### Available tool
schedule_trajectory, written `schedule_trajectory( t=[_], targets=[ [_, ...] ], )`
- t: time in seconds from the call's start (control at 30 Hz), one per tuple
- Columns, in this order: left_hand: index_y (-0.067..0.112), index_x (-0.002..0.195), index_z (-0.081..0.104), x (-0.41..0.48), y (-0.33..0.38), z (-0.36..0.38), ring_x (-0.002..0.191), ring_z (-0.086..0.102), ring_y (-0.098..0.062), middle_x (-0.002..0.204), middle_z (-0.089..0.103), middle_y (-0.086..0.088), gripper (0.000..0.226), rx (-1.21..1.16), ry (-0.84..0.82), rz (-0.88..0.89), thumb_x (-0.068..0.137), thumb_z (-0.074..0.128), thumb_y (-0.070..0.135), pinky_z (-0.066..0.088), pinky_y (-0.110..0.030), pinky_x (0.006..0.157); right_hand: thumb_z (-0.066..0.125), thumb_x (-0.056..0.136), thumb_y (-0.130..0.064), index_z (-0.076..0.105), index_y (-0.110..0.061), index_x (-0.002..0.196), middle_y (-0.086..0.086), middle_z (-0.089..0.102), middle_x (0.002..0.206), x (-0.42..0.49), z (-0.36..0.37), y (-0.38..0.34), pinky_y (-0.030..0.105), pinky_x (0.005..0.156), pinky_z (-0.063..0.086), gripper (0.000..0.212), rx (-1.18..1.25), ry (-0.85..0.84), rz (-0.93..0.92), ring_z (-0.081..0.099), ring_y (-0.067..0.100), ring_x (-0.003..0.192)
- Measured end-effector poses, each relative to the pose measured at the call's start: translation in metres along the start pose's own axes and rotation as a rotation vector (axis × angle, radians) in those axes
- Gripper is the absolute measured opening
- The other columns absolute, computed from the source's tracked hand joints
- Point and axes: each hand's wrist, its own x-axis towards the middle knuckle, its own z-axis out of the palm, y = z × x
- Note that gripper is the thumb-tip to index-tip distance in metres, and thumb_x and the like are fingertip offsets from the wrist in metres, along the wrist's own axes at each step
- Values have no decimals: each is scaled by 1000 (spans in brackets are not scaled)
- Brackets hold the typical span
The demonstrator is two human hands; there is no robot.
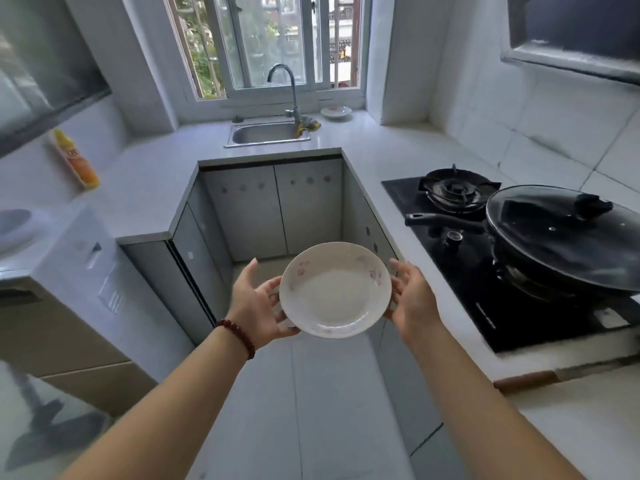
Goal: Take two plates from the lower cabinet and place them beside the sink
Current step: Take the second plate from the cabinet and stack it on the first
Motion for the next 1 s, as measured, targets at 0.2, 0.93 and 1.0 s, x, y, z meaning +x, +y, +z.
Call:
schedule_trajectory(
  t=[0.2,0.93,1.0],
  targets=[
    [14,119,59,60,56,-2,113,56,-32,128,58,-3,69,-29,29,60,77,42,67,46,-55,90,41,94,-36,58,-26,108,2,62,106,82,59,-18,38,81,44,25,-48,-61,-3,57,19,93],
    [15,123,52,363,326,9,111,57,-33,121,62,-6,63,73,-17,24,82,39,61,45,-54,93,43,95,-28,58,-20,91,4,64,91,385,280,-88,37,79,46,18,-10,58,-65,59,18,79],
    [15,125,52,394,345,17,111,57,-34,121,62,-6,65,84,-26,11,82,39,62,42,-57,96,43,95,-28,58,-18,97,5,64,91,415,290,-98,34,74,46,19,1,77,-69,59,17,80]
  ],
)
